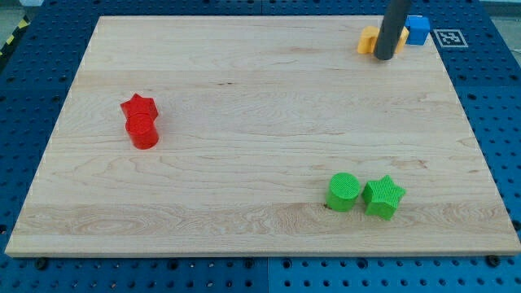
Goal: Separate green circle and green star
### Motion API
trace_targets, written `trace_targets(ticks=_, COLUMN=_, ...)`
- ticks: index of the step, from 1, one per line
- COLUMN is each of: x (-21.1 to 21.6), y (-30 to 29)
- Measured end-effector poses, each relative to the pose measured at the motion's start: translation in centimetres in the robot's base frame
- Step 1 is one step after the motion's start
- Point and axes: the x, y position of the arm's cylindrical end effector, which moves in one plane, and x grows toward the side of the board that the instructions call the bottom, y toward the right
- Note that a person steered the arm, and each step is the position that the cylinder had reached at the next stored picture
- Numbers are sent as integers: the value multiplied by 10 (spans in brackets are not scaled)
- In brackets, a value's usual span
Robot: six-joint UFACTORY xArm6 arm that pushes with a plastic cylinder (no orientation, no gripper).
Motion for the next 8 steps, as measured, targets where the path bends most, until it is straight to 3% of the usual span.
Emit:
trace_targets(ticks=2, x=14, y=22)
trace_targets(ticks=4, x=106, y=-76)
trace_targets(ticks=6, x=108, y=-92)
trace_targets(ticks=8, x=172, y=-227)
